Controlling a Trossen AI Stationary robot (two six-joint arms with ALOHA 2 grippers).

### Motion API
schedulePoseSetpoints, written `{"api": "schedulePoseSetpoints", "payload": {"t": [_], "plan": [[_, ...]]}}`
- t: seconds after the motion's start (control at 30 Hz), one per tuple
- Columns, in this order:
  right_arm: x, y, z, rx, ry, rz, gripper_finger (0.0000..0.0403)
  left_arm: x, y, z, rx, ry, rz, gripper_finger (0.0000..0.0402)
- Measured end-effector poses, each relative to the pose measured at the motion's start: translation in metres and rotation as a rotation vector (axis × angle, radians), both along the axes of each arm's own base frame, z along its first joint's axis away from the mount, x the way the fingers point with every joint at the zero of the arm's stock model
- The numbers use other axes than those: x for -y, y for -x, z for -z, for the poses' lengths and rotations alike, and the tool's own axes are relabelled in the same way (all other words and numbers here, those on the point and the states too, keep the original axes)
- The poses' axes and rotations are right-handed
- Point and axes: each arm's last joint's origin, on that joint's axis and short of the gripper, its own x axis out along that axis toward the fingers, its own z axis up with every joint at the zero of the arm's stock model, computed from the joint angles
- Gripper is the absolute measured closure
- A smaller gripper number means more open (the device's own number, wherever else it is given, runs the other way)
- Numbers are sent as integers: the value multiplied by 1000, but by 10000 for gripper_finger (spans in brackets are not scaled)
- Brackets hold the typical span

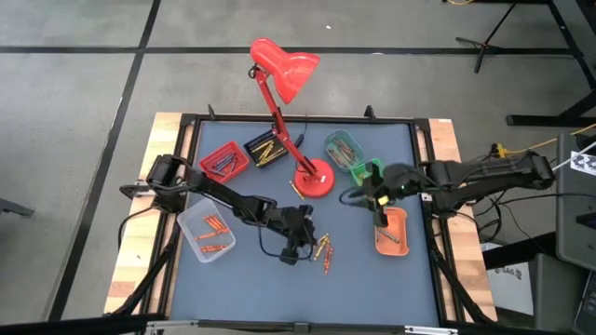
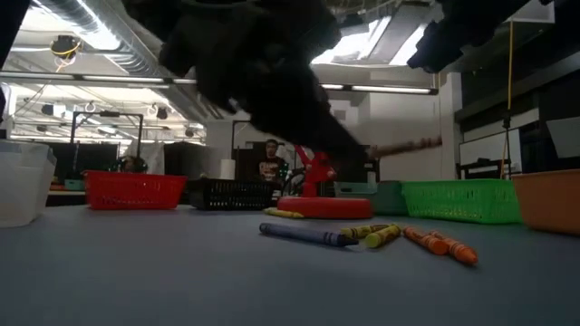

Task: Sort crayons
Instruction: Put the brown crayon into the top right blue bin

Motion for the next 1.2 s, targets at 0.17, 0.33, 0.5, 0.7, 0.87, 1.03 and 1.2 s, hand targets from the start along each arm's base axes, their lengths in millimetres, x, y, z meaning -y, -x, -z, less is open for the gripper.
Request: {"api": "schedulePoseSetpoints", "payload": {"t": [0.17,0.33,0.5,0.7,0.87,1.03,1.2], "plan": [[-15,1,3,21,-3,-72,297,-19,-11,-14,50,-32,-106,394],[-22,2,4,11,-9,-101,297,-38,-21,-25,90,-32,-163,394],[-24,3,4,7,-17,-103,297,-52,-28,-36,129,-26,-198,394],[-22,2,4,8,-23,1,297,-60,-36,-51,176,-29,-235,394],[-20,2,4,12,-12,58,297,-65,-41,-61,209,-25,-248,394],[-20,2,4,12,-12,58,297,-69,-43,-64,221,-23,-259,394],[-20,2,4,8,-11,58,297,-71,-43,-65,227,-18,-266,394]]}}
